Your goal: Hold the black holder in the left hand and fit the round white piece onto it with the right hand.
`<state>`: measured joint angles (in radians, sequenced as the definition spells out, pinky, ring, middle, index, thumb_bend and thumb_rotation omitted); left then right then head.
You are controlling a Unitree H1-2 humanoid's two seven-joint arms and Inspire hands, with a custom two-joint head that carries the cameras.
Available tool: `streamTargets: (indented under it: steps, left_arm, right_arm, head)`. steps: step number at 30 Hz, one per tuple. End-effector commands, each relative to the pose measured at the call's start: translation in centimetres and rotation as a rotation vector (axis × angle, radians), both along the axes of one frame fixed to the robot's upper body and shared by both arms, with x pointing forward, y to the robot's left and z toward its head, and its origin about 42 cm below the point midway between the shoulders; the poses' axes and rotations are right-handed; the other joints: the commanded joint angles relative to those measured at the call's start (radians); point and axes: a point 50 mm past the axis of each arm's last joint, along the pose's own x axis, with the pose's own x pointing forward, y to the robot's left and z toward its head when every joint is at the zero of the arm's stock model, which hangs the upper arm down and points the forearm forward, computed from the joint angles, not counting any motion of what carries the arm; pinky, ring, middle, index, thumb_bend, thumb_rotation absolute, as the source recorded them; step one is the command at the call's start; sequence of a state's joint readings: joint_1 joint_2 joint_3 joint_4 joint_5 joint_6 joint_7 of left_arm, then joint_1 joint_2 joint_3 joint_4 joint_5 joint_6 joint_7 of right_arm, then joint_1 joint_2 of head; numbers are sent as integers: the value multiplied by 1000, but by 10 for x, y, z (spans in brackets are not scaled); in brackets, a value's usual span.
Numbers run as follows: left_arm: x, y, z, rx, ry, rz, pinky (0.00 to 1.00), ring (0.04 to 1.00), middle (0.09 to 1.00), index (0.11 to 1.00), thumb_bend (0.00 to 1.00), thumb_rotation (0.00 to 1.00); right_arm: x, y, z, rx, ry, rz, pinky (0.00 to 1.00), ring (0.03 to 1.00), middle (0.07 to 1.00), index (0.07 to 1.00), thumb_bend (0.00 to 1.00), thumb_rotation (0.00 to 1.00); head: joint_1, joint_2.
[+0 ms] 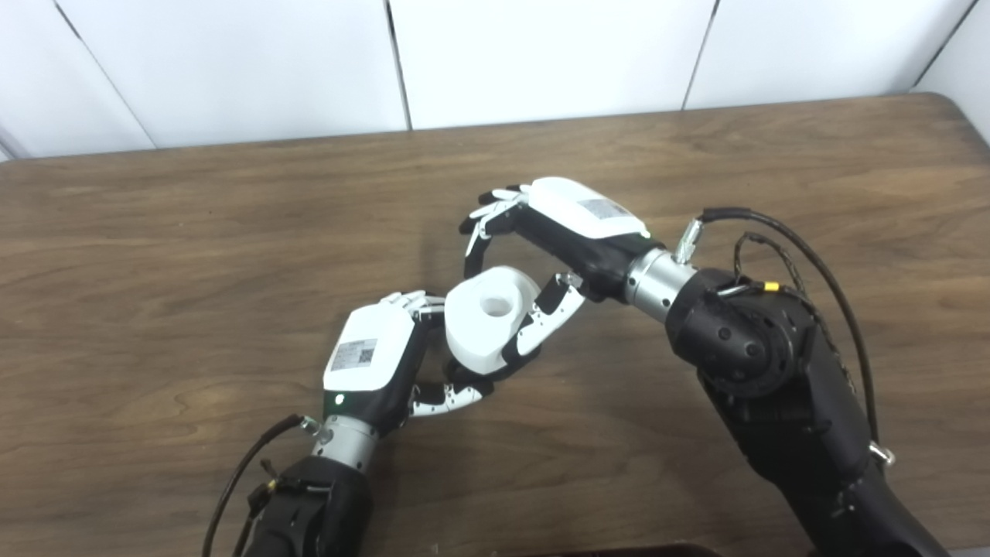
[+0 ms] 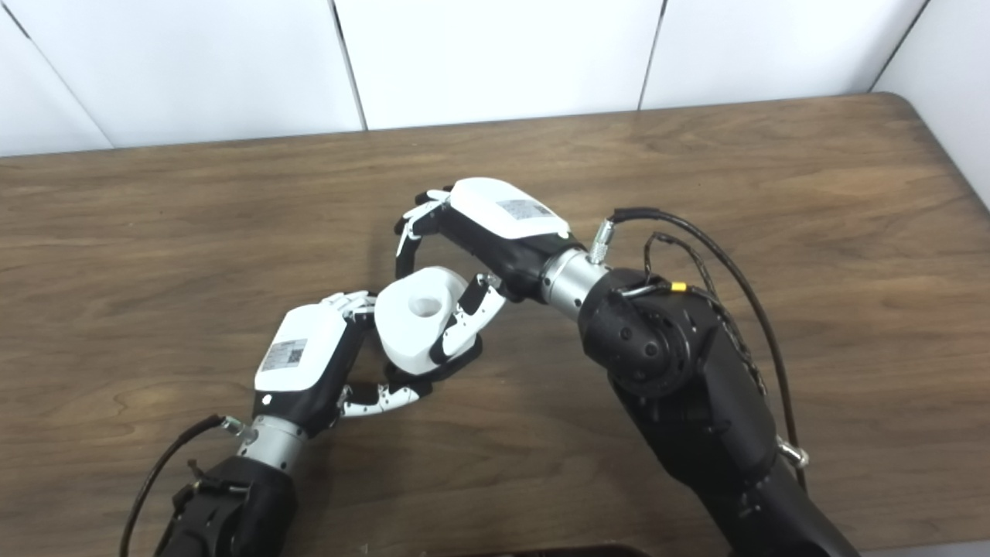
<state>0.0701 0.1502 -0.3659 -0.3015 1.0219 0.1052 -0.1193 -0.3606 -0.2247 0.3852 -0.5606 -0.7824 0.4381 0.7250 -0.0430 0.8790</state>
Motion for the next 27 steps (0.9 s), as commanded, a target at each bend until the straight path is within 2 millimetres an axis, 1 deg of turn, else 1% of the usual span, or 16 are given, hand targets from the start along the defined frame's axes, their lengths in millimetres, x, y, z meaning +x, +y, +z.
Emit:
streamTargets:
  steps: [1, 13, 16, 21, 27]
  left_arm:
    - [2, -6, 8, -5, -38, -20, 870, 840, 759, 486, 520, 59]
    - [1, -6, 9, -7, -39, -23, 872, 841, 764, 486, 521, 58]
    - [1, -5, 10, -8, -38, -20, 870, 840, 762, 486, 521, 58]
    - [1, -4, 11, -2, -33, -20, 876, 845, 766, 486, 521, 58]
    - [0, -4, 11, -13, -35, -18, 868, 840, 764, 486, 521, 57]
  right_arm:
    - [-1, -1, 1, -4, -32, 9, 977, 935, 820, 483, 517, 145]
    - [1, -1, 0, -7, -30, 11, 978, 931, 817, 483, 517, 144]
    - [3, -4, 1, -22, -35, 7, 967, 924, 814, 483, 518, 142]
    - [6, -10, 2, -40, -20, -7, 987, 937, 821, 484, 519, 141]
    - [10, -16, 4, -56, -18, -21, 982, 937, 822, 484, 519, 140]
  head:
    - [-1, 2]
    - [-9, 9]
    - [-12, 11]
    - [-17, 12]
    - [-18, 15]
